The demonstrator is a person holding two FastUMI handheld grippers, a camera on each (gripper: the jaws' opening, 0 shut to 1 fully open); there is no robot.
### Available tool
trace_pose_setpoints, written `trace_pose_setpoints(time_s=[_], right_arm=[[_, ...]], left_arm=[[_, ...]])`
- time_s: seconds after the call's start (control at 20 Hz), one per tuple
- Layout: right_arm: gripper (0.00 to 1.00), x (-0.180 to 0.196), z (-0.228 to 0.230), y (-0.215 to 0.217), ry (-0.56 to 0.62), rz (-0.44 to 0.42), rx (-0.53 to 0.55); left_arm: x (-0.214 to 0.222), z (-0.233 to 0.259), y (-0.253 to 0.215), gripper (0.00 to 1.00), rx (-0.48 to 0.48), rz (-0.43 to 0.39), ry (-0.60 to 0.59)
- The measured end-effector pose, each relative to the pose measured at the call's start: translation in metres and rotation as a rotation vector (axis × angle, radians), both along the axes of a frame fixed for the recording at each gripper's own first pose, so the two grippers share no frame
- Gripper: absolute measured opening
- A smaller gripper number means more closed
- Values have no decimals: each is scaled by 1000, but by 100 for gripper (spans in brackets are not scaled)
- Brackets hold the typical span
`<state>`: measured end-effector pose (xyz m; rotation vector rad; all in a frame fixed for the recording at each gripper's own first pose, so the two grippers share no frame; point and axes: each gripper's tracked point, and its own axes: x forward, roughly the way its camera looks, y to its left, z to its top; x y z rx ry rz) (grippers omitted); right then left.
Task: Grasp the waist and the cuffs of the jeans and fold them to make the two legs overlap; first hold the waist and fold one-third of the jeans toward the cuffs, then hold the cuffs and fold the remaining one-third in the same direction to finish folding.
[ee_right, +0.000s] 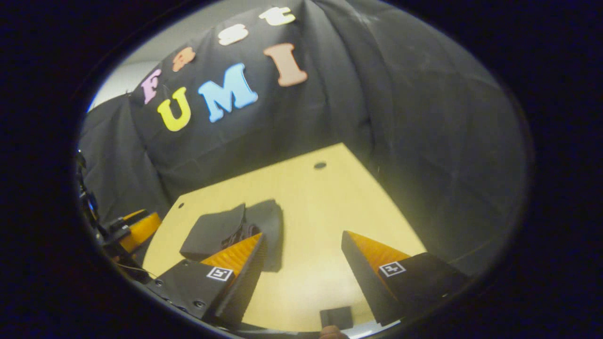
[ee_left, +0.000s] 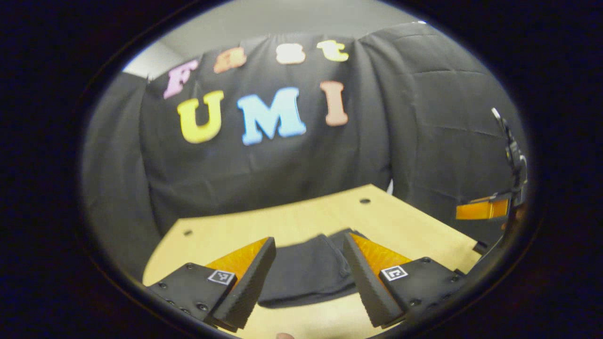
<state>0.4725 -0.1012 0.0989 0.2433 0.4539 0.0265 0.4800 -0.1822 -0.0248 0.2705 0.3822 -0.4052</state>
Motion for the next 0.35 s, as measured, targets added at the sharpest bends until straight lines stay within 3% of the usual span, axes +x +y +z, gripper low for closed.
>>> trace_pose_setpoints(time_s=[0.05,0.1,0.15,0.2,0.3,0.35], right_arm=[[96,0,32,-1,-119,-27,-26],[96,-1,66,-2,-255,-48,-58],[95,-3,96,-5,-368,-66,-105],[95,-7,109,-12,-424,-86,-154],[94,-20,99,-19,-392,-99,-202],[95,-28,94,-18,-370,-96,-183]], left_arm=[[4,10,-2,87,-12,12,-66],[4,15,-2,95,-40,26,-101],[-1,12,-3,86,-79,34,-104],[-9,11,-9,96,-119,33,-73],[-34,16,-20,96,-182,31,-42],[-43,21,-21,86,-184,28,-47]])
